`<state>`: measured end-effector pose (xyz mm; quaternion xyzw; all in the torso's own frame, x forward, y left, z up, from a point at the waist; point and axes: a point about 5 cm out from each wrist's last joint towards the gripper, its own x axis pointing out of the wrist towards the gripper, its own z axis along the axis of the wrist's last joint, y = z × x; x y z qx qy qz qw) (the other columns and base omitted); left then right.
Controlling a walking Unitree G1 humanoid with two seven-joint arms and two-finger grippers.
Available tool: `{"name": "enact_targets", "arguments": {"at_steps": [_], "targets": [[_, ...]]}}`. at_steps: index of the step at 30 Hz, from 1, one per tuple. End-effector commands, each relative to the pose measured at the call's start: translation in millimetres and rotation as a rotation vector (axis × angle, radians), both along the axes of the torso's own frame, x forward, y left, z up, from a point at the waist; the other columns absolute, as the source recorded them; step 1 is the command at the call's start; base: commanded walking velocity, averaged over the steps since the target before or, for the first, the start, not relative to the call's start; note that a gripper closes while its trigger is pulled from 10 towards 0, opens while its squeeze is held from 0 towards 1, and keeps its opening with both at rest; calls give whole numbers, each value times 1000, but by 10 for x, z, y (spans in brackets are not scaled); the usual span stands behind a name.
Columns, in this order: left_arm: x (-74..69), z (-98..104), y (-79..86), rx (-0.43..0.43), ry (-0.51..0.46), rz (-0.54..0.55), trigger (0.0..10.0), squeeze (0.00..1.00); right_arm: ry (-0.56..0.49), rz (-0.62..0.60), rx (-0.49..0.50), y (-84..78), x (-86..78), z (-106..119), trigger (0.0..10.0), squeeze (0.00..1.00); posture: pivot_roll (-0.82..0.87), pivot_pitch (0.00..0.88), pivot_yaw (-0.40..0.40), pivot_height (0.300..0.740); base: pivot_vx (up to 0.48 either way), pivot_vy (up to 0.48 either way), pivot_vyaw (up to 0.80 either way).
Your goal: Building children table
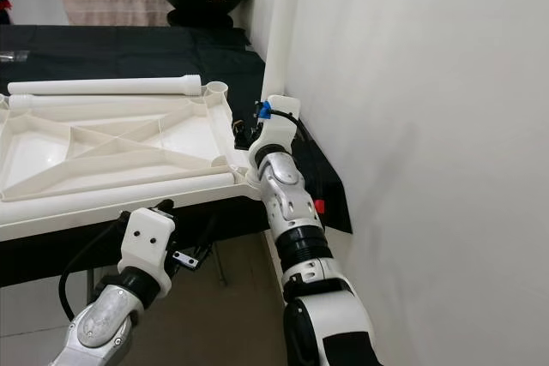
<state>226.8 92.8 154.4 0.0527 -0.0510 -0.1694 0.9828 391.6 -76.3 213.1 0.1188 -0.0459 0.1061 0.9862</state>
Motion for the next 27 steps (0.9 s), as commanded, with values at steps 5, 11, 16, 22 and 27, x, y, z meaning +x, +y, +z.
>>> {"name": "enact_targets", "arguments": {"at_steps": [5,11,16,22,27], "targets": [[49,-218,146,79,159,-16,10000,0,0,48,-7,25,-27,-29,10000,0,70,78,-127,740,0,0,0],[155,-321,498,149,219,119,10000,0,-17,26,1,-22,6,44,10000,0,73,80,-126,740,0,0,0],[219,-332,821,191,233,249,10000,0,-28,12,10,-63,36,100,10000,0,69,82,-124,740,0,0,0],[249,-320,1113,249,245,347,10000,0,-31,-2,16,-113,44,118,10000,0,71,84,-126,740,0,0,0],[255,-304,1278,272,244,384,10000,0,-33,-5,16,-127,46,126,10000,0,68,84,-123,740,0,0,0]]}}
